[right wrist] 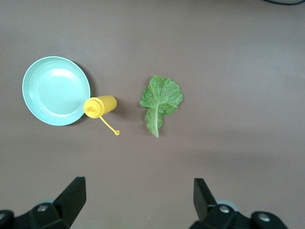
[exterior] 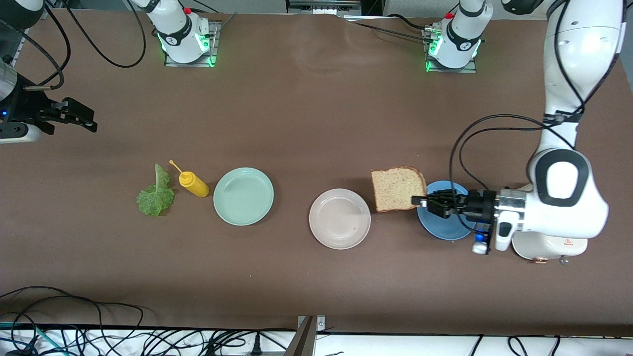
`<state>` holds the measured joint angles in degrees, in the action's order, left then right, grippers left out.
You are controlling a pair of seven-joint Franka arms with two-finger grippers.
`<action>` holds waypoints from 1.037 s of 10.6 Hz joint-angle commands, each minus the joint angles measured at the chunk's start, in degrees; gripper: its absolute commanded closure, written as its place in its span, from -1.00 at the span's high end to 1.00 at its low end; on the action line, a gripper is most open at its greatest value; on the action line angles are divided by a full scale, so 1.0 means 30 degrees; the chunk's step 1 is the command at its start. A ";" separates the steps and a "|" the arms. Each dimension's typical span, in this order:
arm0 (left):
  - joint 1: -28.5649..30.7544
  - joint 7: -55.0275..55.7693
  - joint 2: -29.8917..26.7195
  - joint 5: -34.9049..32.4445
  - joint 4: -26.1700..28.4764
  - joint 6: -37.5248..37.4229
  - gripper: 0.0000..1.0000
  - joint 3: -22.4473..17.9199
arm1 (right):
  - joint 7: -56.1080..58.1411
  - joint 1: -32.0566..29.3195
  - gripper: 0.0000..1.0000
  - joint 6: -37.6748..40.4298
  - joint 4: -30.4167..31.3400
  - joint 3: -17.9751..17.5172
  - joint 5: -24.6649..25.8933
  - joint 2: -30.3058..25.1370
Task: Make sandwich on beige plate with both arms
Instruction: 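Carry the bread slice with the left gripper over the beige plate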
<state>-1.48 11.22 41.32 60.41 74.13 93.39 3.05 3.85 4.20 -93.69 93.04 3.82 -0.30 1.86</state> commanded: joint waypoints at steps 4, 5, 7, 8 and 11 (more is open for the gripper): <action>-0.2608 -0.2537 -0.0122 0.2942 0.2766 0.5800 -1.00 -0.0167 | -0.0169 0.0620 1.00 0.0262 -0.0222 -0.0102 -0.0047 -0.0094; -0.3077 -0.2569 -0.0152 0.3211 0.3119 0.7030 -1.00 -0.0167 | -0.0169 0.0620 1.00 0.0262 -0.0222 -0.0102 -0.0076 -0.0123; -0.3869 -0.3676 -0.0065 0.4351 0.3792 0.8936 -1.00 -0.0167 | -0.0139 0.0620 1.00 0.0262 -0.0252 -0.0102 -0.0018 -0.0123; -0.4192 -0.4437 -0.0064 0.4994 0.4319 0.9991 -1.00 -0.0167 | -0.0139 0.0591 1.00 0.0262 -0.0252 -0.0073 -0.0018 -0.0123; -0.4807 -0.6143 0.0024 0.6641 0.5026 1.1664 -1.00 -0.0167 | -0.0139 0.0562 1.00 0.0262 -0.0252 0.0043 -0.0047 -0.0182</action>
<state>-14.58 -4.27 42.05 77.60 87.85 125.68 3.12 3.84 6.02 -93.67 92.99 3.67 -0.29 1.73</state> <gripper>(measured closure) 0.907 0.000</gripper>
